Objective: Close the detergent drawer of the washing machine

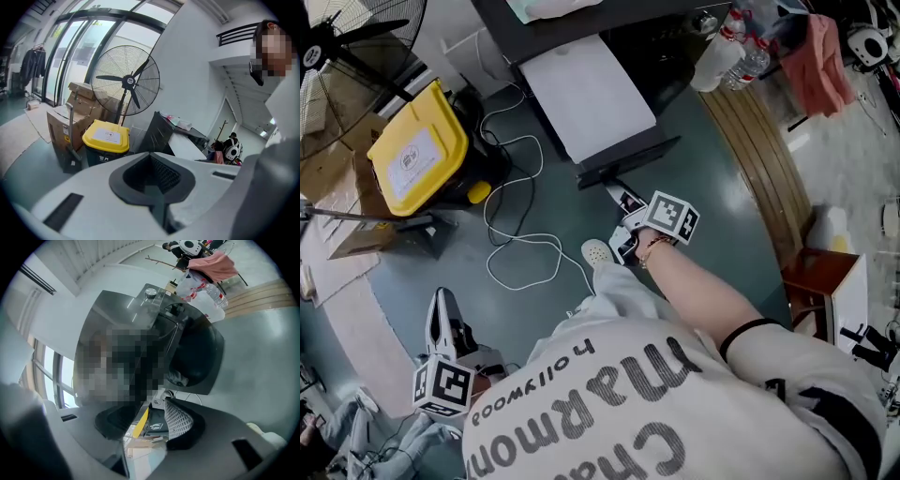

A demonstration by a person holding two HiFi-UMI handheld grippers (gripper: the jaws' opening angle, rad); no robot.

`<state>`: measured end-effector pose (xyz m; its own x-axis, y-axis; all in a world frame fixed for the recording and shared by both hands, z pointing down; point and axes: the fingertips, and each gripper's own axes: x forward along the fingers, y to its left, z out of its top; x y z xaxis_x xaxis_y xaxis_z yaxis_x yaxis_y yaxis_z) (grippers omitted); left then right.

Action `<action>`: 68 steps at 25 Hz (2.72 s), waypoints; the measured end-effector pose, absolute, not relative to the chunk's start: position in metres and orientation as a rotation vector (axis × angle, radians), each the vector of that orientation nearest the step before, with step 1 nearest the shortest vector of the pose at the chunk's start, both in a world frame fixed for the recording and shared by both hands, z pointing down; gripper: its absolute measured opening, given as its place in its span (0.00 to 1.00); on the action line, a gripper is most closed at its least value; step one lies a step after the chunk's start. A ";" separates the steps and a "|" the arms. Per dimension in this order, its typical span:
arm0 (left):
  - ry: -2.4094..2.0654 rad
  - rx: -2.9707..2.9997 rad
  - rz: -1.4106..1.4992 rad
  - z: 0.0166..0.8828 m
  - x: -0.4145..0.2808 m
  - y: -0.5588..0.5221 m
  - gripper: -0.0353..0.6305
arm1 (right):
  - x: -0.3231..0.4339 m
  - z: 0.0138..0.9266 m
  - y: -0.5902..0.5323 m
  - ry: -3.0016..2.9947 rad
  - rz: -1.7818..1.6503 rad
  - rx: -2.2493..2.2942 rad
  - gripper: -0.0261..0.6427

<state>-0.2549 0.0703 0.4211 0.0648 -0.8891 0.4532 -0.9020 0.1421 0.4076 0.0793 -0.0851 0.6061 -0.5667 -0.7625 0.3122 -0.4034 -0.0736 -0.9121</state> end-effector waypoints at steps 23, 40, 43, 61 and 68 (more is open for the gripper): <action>-1.819 1.699 0.007 0.421 -0.260 0.038 0.06 | 0.066 0.606 -0.095 1.931 -1.701 -1.093 0.21; -1.831 1.719 -0.043 0.411 -0.266 0.038 0.06 | 0.067 0.594 -0.091 1.894 -1.757 -1.115 0.19; -1.834 1.727 -0.053 0.409 -0.265 0.039 0.06 | 0.067 0.591 -0.090 1.889 -1.763 -1.120 0.19; -1.871 1.720 -0.092 0.402 -0.272 0.032 0.06 | 0.060 0.585 -0.116 1.874 -1.741 -1.133 0.19; -1.893 1.704 -0.100 0.402 -0.273 0.023 0.06 | 0.056 0.585 -0.133 1.886 -1.747 -1.114 0.19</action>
<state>-0.2735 0.0228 0.4020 -0.0117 -0.9301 0.3671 -0.8862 0.1797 0.4270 0.0556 -0.1330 0.5850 -0.6358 -0.7276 0.2575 -0.3122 -0.0627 -0.9479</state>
